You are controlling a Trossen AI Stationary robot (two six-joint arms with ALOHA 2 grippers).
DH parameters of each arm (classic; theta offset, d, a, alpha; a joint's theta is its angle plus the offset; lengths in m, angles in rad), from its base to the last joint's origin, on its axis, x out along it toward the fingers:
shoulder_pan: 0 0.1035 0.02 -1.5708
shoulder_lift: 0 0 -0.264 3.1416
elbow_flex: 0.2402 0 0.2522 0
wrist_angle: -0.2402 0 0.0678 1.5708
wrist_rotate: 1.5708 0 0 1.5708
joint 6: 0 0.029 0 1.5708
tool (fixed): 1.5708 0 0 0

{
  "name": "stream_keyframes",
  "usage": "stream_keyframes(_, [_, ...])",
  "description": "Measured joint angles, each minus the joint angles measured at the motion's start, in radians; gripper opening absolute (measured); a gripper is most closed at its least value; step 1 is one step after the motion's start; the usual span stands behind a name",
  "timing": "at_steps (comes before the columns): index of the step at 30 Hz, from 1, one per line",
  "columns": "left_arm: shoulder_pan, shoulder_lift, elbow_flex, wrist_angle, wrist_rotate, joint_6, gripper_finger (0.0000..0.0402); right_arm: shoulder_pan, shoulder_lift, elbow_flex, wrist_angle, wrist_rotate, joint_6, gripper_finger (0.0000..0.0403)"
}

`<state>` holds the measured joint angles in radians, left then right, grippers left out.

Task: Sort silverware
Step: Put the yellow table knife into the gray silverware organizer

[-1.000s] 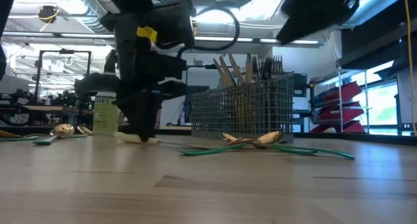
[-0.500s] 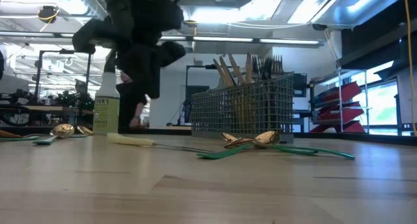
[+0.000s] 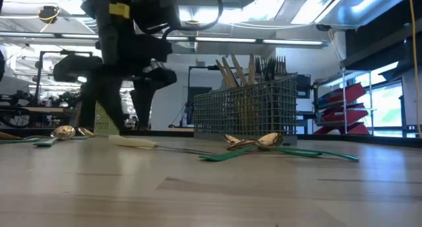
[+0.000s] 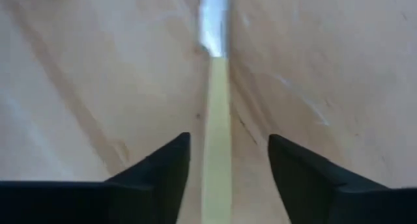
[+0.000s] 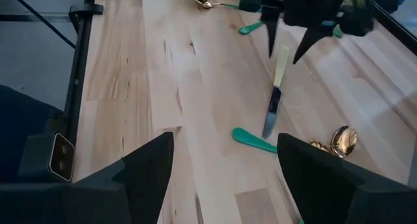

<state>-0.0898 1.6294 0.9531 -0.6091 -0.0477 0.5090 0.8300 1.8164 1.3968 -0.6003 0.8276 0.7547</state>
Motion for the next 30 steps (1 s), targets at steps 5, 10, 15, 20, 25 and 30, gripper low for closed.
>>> stream_keyframes(5, [0.038,0.021,-0.001,0.041,0.095,-0.013,0.0233,-0.006,0.000,0.000,0.006,-0.002,0.001,0.0256])
stream_keyframes(10, [0.087,-0.019,-0.001,0.094,0.212,-0.062,0.0229,-0.006,0.000,0.000,0.007,-0.008,0.002,0.0256])
stream_keyframes(15, [0.112,-0.154,-0.142,0.267,0.248,-0.131,0.0216,-0.005,0.000,-0.001,0.007,-0.020,0.003,0.0256])
stream_keyframes(20, [0.109,-0.403,-0.403,0.615,0.245,-0.167,0.0212,-0.005,0.000,-0.015,0.004,-0.026,0.001,0.0256])
stream_keyframes(25, [0.132,-0.572,-0.659,0.915,0.170,-0.128,0.0212,-0.013,0.000,-0.025,0.008,-0.025,0.000,0.0256])
stream_keyframes(30, [0.190,-0.589,-0.863,1.270,0.220,-0.165,0.0211,-0.015,0.000,-0.026,0.014,-0.025,0.000,0.0256])
